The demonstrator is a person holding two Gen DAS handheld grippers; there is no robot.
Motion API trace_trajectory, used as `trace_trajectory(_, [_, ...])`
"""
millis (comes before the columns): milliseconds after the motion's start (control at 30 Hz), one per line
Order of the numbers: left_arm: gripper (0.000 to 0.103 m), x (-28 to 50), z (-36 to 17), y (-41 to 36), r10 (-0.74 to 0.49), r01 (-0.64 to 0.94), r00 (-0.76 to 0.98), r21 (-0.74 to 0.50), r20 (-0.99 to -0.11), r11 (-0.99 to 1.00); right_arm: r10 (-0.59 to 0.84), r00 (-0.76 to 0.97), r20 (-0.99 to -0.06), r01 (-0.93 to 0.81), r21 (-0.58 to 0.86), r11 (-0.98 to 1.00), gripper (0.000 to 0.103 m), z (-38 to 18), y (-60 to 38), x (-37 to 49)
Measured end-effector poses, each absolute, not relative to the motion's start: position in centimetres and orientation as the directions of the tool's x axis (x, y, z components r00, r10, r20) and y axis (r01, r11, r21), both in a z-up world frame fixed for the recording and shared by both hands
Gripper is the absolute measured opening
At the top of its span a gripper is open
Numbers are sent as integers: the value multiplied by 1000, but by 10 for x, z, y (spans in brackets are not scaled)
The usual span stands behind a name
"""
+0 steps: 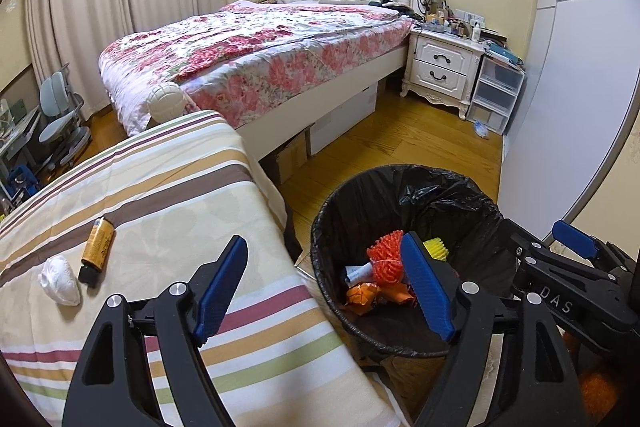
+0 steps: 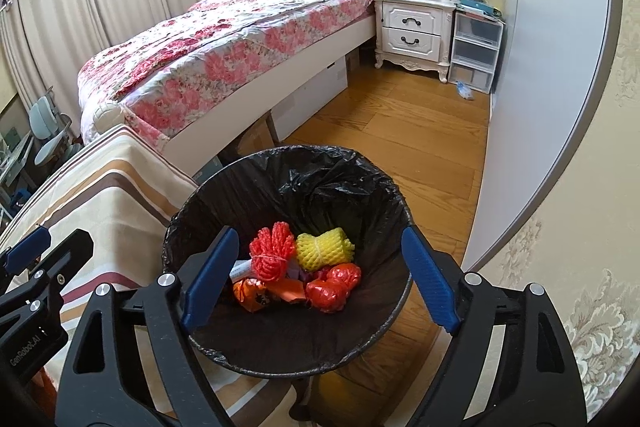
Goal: Collect trash
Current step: 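Move both tools back to the bed toward the white cloth and amber bottle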
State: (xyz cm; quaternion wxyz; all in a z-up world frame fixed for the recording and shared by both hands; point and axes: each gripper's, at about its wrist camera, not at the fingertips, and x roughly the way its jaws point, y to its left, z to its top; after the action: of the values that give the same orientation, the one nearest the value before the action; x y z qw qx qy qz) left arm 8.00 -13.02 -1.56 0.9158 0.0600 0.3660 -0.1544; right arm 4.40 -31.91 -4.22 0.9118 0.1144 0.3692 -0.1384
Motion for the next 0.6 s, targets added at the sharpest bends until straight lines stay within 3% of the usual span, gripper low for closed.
trace_trajectory(600, [77,81,-11,-43,-139,158,717,-35,-684,987,-74,709,-702,184,82,980,82,-30,-239,63])
